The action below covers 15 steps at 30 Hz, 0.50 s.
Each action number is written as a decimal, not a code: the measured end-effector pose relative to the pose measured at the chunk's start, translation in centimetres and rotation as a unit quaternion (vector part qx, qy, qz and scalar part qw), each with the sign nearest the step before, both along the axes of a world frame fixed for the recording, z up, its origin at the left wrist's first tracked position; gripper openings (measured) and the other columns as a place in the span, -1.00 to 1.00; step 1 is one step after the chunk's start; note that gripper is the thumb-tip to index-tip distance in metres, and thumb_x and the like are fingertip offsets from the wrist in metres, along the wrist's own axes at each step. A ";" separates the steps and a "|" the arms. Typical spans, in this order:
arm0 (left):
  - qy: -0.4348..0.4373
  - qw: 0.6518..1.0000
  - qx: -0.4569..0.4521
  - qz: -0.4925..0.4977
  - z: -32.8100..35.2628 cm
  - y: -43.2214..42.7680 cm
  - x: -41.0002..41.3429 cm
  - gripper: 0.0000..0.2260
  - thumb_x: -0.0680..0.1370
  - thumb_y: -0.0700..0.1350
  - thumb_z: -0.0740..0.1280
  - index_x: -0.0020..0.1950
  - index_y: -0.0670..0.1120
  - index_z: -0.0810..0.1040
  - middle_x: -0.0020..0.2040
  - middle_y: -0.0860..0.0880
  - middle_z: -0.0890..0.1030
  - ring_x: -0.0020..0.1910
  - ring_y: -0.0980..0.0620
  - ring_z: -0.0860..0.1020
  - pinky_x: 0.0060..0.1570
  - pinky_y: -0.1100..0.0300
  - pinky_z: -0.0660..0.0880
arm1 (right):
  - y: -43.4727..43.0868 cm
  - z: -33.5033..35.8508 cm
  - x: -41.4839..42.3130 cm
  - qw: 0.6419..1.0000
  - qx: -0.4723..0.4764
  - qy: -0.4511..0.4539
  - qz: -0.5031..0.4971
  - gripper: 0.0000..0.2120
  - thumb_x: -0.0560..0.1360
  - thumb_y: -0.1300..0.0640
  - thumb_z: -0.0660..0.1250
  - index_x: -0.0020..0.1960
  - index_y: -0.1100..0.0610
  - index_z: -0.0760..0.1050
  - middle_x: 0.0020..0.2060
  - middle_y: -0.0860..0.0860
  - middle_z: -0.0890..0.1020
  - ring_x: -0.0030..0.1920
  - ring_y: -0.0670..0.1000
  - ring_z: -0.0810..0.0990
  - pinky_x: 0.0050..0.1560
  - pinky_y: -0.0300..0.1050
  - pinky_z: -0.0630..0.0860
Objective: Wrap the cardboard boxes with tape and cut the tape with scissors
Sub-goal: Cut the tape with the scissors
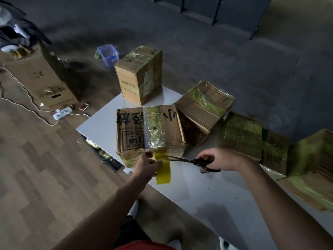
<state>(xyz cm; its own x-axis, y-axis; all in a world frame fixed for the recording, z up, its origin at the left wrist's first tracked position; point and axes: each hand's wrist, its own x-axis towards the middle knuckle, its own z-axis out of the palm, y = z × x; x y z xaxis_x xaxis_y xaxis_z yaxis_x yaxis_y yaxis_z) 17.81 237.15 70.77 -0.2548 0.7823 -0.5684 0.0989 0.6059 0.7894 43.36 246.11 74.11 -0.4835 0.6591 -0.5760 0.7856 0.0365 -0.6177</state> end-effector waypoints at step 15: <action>-0.016 0.993 -0.037 -0.112 0.7 0.7 -1.4 -0.58 0.52 -0.25 0.40 0.33 -0.25 0.37 0.00 -0.14 0.54 -0.13 -0.02 0.57 -0.28 0.21 0.59 | 2.1 0.6 -2.3 0.998 0.010 -0.024 0.058 -0.66 0.30 -0.09 0.55 0.04 -0.23 0.57 -0.05 -0.26 0.61 0.01 -0.23 0.56 -0.05 -0.32 0.50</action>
